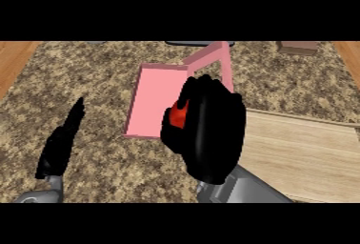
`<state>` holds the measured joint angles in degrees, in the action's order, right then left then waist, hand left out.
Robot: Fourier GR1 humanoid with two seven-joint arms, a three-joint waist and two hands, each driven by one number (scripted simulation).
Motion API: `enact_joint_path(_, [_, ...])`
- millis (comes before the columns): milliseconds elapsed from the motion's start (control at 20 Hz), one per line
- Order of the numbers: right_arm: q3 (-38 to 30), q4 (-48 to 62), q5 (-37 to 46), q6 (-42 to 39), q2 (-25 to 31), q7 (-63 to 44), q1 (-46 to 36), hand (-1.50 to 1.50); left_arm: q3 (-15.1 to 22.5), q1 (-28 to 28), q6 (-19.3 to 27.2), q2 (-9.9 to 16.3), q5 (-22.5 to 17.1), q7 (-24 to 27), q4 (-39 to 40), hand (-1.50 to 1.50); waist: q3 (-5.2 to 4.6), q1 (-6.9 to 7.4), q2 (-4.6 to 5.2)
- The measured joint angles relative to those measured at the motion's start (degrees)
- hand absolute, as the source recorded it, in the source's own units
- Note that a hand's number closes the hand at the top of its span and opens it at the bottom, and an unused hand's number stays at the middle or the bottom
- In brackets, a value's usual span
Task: Pick the tomato from the tray and place it in the cardboard box
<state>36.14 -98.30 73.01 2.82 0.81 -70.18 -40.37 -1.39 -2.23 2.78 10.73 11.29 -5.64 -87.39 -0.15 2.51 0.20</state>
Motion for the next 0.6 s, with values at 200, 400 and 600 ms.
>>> enact_joint_path(200, [-4.2, 7.8, -4.2, 0.9, 0.0, 0.6, -6.0, 1.50, 0.2, -0.4, -0.3, 0.0, 0.1, 0.2, 0.1, 0.00, 0.01, 0.72, 0.18])
enact_joint_path(400, [-8.0, 16.5, -9.5, 2.4, -0.1, 1.7, -11.0, 1.50, 0.8, -1.0, -0.3, -0.5, 0.4, 0.3, 0.3, 0.00, 0.02, 1.30, 0.42])
enact_joint_path(600, [-10.6, 26.2, -13.8, 5.3, -0.2, 3.3, -14.4, 1.50, 1.0, -2.2, -0.6, -0.4, 0.5, -0.2, 0.3, 0.00, 0.05, 1.95, 0.71])
